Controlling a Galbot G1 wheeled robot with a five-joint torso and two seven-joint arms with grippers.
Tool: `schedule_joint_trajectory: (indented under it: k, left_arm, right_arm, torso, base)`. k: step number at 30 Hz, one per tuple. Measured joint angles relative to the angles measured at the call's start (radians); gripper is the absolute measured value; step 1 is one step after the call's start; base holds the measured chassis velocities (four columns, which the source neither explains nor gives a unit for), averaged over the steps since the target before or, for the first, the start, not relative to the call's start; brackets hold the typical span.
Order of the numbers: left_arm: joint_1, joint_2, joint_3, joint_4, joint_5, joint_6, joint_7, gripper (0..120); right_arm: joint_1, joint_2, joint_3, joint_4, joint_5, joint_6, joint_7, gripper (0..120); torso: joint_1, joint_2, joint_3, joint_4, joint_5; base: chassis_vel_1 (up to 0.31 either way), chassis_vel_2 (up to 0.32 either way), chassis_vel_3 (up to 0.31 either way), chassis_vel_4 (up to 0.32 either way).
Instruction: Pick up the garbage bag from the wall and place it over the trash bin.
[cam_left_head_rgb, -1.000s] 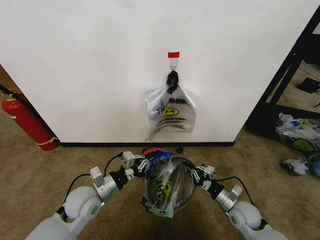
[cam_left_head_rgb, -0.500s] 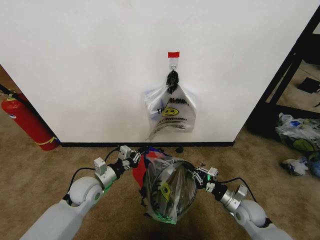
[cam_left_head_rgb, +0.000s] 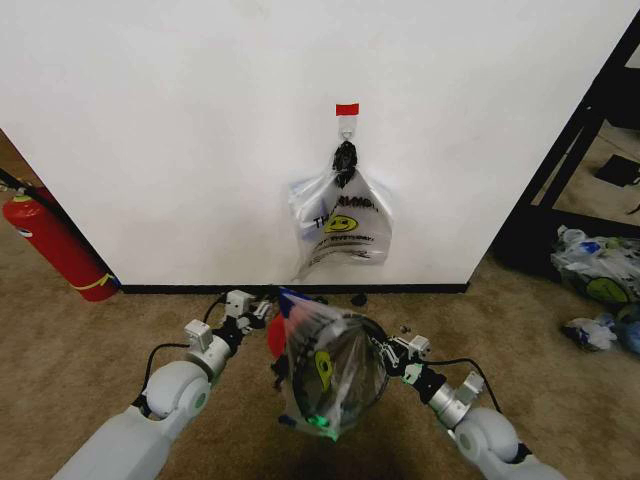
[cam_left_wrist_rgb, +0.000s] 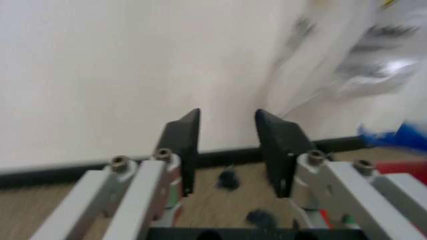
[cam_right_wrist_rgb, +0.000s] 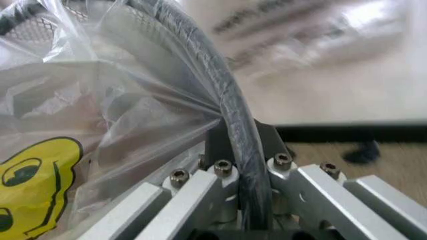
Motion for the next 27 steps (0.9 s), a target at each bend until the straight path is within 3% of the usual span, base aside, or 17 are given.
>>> schedule_joint_trajectory:
  k: [7, 13, 16, 21, 23, 27]
  left_arm:
    - [0.04, -0.005, -0.017, -0.044, 0.003, -0.025, -0.022, 63]
    - [0.122, -0.051, -0.038, -0.26, 0.104, -0.062, -0.023, 90]
    - [0.155, -0.096, -0.038, -0.318, 0.149, -0.062, 0.01, 94]
    - [0.236, -0.213, 0.003, -0.372, 0.321, -0.04, 0.062, 74]
    - [0.24, -0.217, 0.008, -0.37, 0.333, -0.037, 0.06, 72]
    - [0.272, -0.218, 0.09, -0.351, 0.399, 0.028, -0.021, 54]
  right_arm:
    - [0.011, 0.009, -0.028, 0.008, 0.008, -0.009, 0.056, 0]
    - [0.01, 0.045, -0.071, 0.044, -0.038, 0.048, 0.286, 0]
    - [0.004, 0.059, -0.096, 0.045, -0.067, 0.068, 0.347, 0]
    - [0.02, 0.112, -0.194, 0.041, -0.159, 0.102, 0.542, 0]
    - [0.023, 0.115, -0.2, 0.04, -0.164, 0.103, 0.556, 0]
    - [0.043, 0.135, -0.244, 0.035, -0.197, 0.105, 0.632, 0]
  torso:
    - [0.0, 0.0, 0.0, -0.0006, -0.001]
    - [0.0, 0.0, 0.0, -0.0005, 0.0002]
    - [0.0, 0.0, 0.0, -0.0006, -0.0005]
    - [0.0, 0.0, 0.0, -0.0002, -0.0004]
    - [0.0, 0.0, 0.0, -0.0002, -0.0003]
    - [0.0, 0.0, 0.0, -0.0003, -0.0003]
  base:
    - [0.0, 0.0, 0.0, 0.0]
    - [0.0, 0.0, 0.0, 0.0]
    - [0.0, 0.0, 0.0, 0.0]
    - [0.0, 0.0, 0.0, 0.0]
    - [0.0, 0.0, 0.0, 0.0]
    - [0.0, 0.0, 0.0, 0.0]
